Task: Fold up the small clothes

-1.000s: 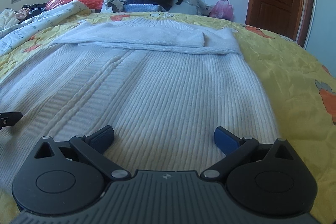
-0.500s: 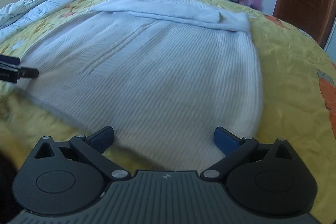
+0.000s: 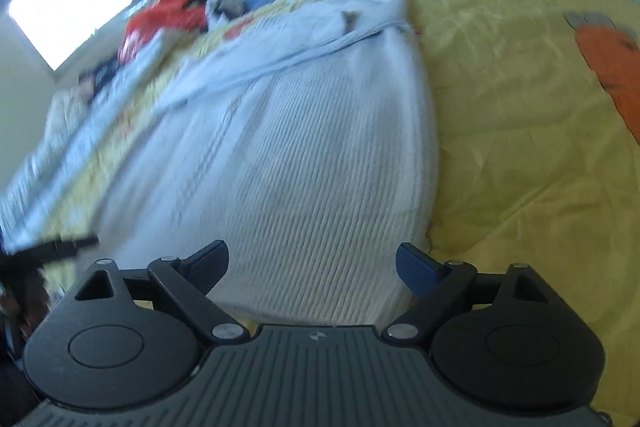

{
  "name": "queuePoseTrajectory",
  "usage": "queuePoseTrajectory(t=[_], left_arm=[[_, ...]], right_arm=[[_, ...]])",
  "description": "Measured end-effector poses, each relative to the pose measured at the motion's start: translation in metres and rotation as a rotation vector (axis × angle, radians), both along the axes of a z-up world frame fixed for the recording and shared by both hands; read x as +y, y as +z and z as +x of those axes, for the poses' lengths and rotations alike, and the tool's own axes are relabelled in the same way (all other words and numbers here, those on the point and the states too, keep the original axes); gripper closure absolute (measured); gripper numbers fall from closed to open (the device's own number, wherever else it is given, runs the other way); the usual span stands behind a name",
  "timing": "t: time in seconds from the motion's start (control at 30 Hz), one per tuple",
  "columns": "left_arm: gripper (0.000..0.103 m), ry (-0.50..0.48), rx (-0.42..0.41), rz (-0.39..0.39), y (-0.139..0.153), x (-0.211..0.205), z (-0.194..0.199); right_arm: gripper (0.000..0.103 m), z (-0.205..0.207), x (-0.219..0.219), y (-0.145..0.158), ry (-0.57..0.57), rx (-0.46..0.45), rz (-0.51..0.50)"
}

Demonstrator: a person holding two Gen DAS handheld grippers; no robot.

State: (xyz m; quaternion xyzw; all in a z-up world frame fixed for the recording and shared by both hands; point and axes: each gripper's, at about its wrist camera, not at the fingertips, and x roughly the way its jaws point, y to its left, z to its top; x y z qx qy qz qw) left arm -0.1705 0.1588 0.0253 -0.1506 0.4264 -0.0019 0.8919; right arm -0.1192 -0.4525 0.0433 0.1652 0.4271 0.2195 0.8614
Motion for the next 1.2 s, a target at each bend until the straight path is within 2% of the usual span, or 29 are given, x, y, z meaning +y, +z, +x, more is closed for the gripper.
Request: queuePoseTrajectory(t=[0.03,0.1,0.17,0.23,0.27,0.3,0.33,0.37,0.4,0.47,0.57,0.63,0.7,0.73,0.77,0.87,0.9,0.97,1.1,1.2], left_arm=[[0.012,-0.020,0.006,-0.024,0.001,0.000,0.001],[0.024,-0.056,0.026,-0.095,0.003,0.001,0.004],[0.025,-0.082,0.047,-0.173,0.002,0.003,0.007],[0.025,-0.097,0.055,-0.214,0.001,0.004,0.010],[0.029,-0.094,0.059,-0.232,0.000,0.006,0.012],[0.043,-0.085,0.069,-0.260,-0.001,0.010,0.014],[0.052,-0.072,0.085,-0.295,-0.003,0.015,0.016],[0.064,-0.055,0.105,-0.333,-0.006,0.020,0.019],[0.070,-0.041,0.122,-0.364,-0.009,0.024,0.021],[0.070,-0.034,0.133,-0.398,-0.011,0.029,0.023],[0.070,-0.064,0.134,-0.367,-0.009,0.025,0.024],[0.070,-0.097,0.140,-0.340,-0.007,0.020,0.026],[0.069,-0.141,0.134,-0.289,-0.005,0.016,0.026],[0.069,-0.155,0.135,-0.276,-0.004,0.014,0.027],[0.069,-0.156,0.141,-0.278,-0.004,0.015,0.028],[0.070,-0.142,0.155,-0.289,-0.004,0.016,0.031],[0.079,-0.136,0.160,-0.271,-0.003,0.014,0.032],[0.088,-0.141,0.170,-0.209,-0.002,0.009,0.036],[0.089,-0.174,0.166,-0.193,0.009,0.011,0.045],[0.089,-0.190,0.102,-0.223,0.034,0.018,0.057]], right_arm=[[0.010,0.002,-0.006,0.001,-0.017,0.007,0.025],[0.010,0.008,-0.018,0.000,-0.047,0.033,0.077],[0.010,0.013,-0.031,-0.005,-0.076,0.072,0.125],[0.010,0.021,-0.045,-0.014,-0.089,0.147,0.189],[0.010,0.024,-0.051,-0.020,-0.101,0.188,0.224],[0.010,0.026,-0.058,-0.026,-0.111,0.230,0.261],[0.011,0.027,-0.062,-0.031,-0.113,0.266,0.291],[0.012,0.027,-0.065,-0.035,-0.110,0.295,0.315],[0.011,0.028,-0.068,-0.038,-0.099,0.315,0.345],[0.011,0.028,-0.069,-0.041,-0.074,0.354,0.382],[0.016,0.030,-0.063,-0.045,-0.039,0.394,0.425],[0.028,0.033,-0.052,-0.044,0.007,0.403,0.423],[0.052,0.037,-0.040,-0.046,0.051,0.416,0.392],[0.055,0.038,-0.035,-0.047,0.066,0.424,0.368],[0.068,0.039,-0.032,-0.050,0.074,0.433,0.354],[0.087,0.041,-0.037,-0.053,0.067,0.444,0.365],[0.086,0.040,-0.038,-0.052,0.071,0.434,0.374],[0.086,0.040,-0.041,-0.049,0.070,0.411,0.380],[0.087,0.044,-0.048,-0.032,0.074,0.334,0.479],[0.087,0.053,-0.053,-0.011,0.085,0.266,0.536]])
